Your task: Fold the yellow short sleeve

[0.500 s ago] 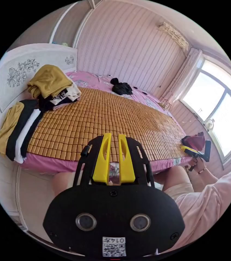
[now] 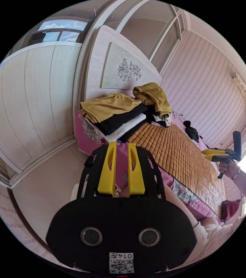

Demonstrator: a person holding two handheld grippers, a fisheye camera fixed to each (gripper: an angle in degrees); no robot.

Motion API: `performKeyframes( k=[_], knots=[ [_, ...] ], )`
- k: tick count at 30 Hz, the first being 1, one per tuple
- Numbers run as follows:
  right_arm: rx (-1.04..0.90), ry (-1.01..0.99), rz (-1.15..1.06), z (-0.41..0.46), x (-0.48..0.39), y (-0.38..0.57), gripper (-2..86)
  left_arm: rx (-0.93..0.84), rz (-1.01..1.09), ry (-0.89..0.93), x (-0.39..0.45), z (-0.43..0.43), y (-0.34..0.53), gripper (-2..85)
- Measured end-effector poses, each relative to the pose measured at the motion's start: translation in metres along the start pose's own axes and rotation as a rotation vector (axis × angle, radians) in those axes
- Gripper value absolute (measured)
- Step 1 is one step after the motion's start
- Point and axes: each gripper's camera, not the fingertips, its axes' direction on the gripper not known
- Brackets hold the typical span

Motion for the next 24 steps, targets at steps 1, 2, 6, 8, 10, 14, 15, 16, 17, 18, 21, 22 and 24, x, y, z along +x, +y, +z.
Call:
performKeyframes(
  k=[1, 2, 6, 8, 10, 14, 15, 16, 17, 18, 21, 22, 24],
  knots=[
    [-0.006, 0.005, -0.013, 0.009, 0.002, -0.016, 11.2, -0.001, -0.022, 0.004, -0.013, 0.009, -0.009, 6.4],
    [-0.011, 0.011, -0.031, 0.026, 0.007, -0.048, 11.4, 0.001, -0.035, 0.006, -0.019, 0.013, -0.014, 6.4],
    [-0.009, 0.034, -0.008, 0.088, 0.032, -0.150, 12.8, 0.062, -0.104, -0.035, -0.052, 0.045, -0.054, 8.2],
    [0.018, 0.055, 0.009, 0.112, 0.043, -0.187, 13.0, 0.066, -0.126, -0.029, -0.062, 0.062, -0.072, 9.2],
    [0.038, 0.071, 0.050, 0.135, 0.057, -0.219, 13.1, 0.060, -0.143, -0.010, -0.072, 0.085, -0.093, 9.8],
    [0.002, 0.141, 0.134, 0.190, 0.088, -0.272, 12.7, 0.014, -0.193, -0.005, -0.089, 0.115, -0.110, 9.5],
    [-0.022, 0.131, 0.147, 0.204, 0.096, -0.280, 11.1, -0.002, -0.200, 0.000, -0.091, 0.121, -0.113, 8.9],
    [-0.038, 0.112, 0.155, 0.209, 0.100, -0.283, 9.6, -0.005, -0.176, -0.012, -0.091, 0.122, -0.116, 7.2],
    [-0.063, 0.072, 0.188, 0.216, 0.108, -0.287, 6.5, -0.004, -0.158, -0.020, -0.090, 0.122, -0.117, 6.4],
    [-0.047, 0.026, 0.210, 0.214, 0.117, -0.288, 3.2, -0.011, -0.120, -0.028, -0.087, 0.120, -0.120, 2.8],
    [0.044, -0.150, 0.225, 0.189, 0.140, -0.280, 1.3, -0.006, -0.057, -0.029, -0.080, 0.107, -0.128, -0.4],
    [0.066, -0.186, 0.230, 0.181, 0.144, -0.277, 1.0, 0.023, -0.021, -0.027, -0.073, 0.097, -0.131, -0.7],
    [0.167, -0.295, 0.221, 0.139, 0.154, -0.257, 0.6, 0.080, 0.059, -0.018, -0.056, 0.075, -0.135, -0.9]
  ],
)
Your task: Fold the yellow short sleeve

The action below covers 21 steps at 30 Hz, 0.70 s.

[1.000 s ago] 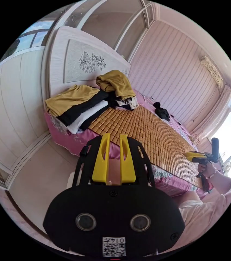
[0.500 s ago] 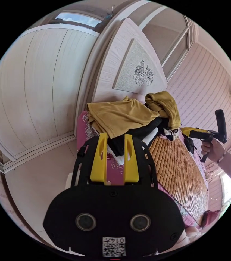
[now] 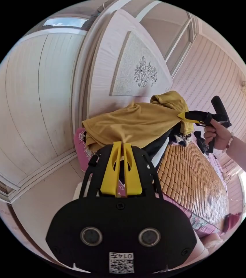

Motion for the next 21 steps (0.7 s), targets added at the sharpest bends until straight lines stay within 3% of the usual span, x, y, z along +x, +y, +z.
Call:
performKeyframes(
  k=[5, 10, 12, 14, 21],
  knots=[
    [0.064, 0.124, -0.064, -0.113, 0.015, 0.070, 1.1, 0.070, 0.346, 0.146, 0.095, -0.053, 0.004, -0.9],
    [-0.109, 0.491, 0.198, -0.192, 0.093, 0.213, 4.6, -0.232, 0.477, 0.761, 0.244, -0.028, 0.073, 0.4],
    [-0.314, 0.615, 0.389, -0.201, 0.125, 0.292, 9.2, -0.362, 0.474, 0.845, 0.273, -0.016, 0.095, 1.1],
    [-0.340, 0.576, 0.445, -0.203, 0.125, 0.337, 10.0, -0.394, 0.491, 0.861, 0.284, -0.019, 0.104, 1.3],
    [-0.171, 0.452, 0.424, -0.174, 0.068, 0.402, 10.0, -0.492, 0.601, 0.631, 0.289, -0.008, 0.087, 0.7]
  ],
)
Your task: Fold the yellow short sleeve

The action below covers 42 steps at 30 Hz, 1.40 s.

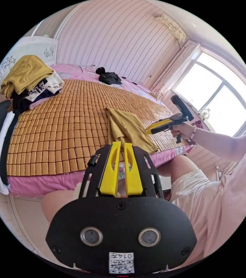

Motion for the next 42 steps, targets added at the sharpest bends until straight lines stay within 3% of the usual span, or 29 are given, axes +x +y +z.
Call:
performKeyframes(
  k=[6, 9, 13, 19, 23, 27, 31, 38, 42],
  knots=[
    [0.073, -0.095, 0.054, 0.008, -0.027, 0.013, 13.9, -0.095, 0.011, -0.012, -0.005, 0.040, -0.025, 5.2],
    [0.023, 0.006, -0.003, 0.010, -0.038, 0.016, 14.5, -0.152, -0.009, -0.034, 0.001, 0.061, -0.035, 6.4],
    [0.043, 0.133, 0.034, -0.010, -0.028, 0.031, 6.4, -0.272, 0.005, -0.031, 0.016, 0.091, -0.041, 6.9],
    [0.175, -0.144, 0.148, -0.086, 0.038, 0.093, 2.9, -0.281, 0.075, -0.108, 0.045, 0.086, -0.038, 0.6],
    [0.434, -0.304, 0.368, -0.162, 0.103, 0.174, 2.2, -0.290, 0.090, -0.142, 0.062, 0.071, -0.034, -0.6],
    [0.587, -0.304, 0.598, -0.213, 0.155, 0.264, 2.0, -0.246, 0.068, -0.119, 0.076, 0.044, -0.028, -0.8],
    [0.625, -0.321, 0.643, -0.242, 0.168, 0.316, 1.8, -0.220, 0.043, -0.105, 0.090, 0.017, -0.018, -0.9],
    [0.849, -0.465, 0.513, -0.349, 0.166, 0.374, 1.5, 0.038, 0.089, -0.065, 0.127, -0.083, -0.036, -1.0],
    [1.031, -0.474, 0.366, -0.449, 0.152, 0.398, 1.4, 0.292, 0.094, -0.014, 0.145, -0.179, -0.060, -1.0]
  ],
)
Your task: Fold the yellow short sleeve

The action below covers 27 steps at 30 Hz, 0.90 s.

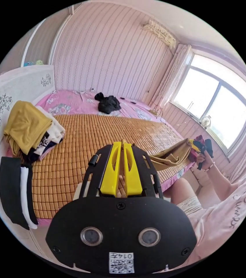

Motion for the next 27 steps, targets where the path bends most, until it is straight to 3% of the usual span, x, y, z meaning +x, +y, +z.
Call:
performKeyframes(
  k=[4, 10, 19, 23, 27],
  knots=[
    [0.151, -0.114, -0.124, -0.061, -0.066, -0.039, 1.3, 0.242, 0.034, 0.127, 0.025, -0.095, -0.036, -1.0],
    [0.266, -0.116, -0.384, -0.141, -0.182, -0.063, 1.1, 0.458, 0.215, 0.011, 0.088, -0.205, -0.042, -1.0],
    [0.361, -0.220, -0.720, -0.241, -0.321, -0.055, 0.9, 0.821, 0.360, 0.079, 0.149, -0.335, -0.018, -1.0],
    [0.349, -0.193, -0.753, -0.252, -0.342, -0.076, 0.6, 0.836, 0.333, 0.053, 0.150, -0.344, -0.036, -1.0],
    [0.199, -0.074, -0.577, -0.200, -0.291, -0.103, 0.5, 0.689, 0.206, 0.072, 0.128, -0.289, -0.064, -1.0]
  ],
)
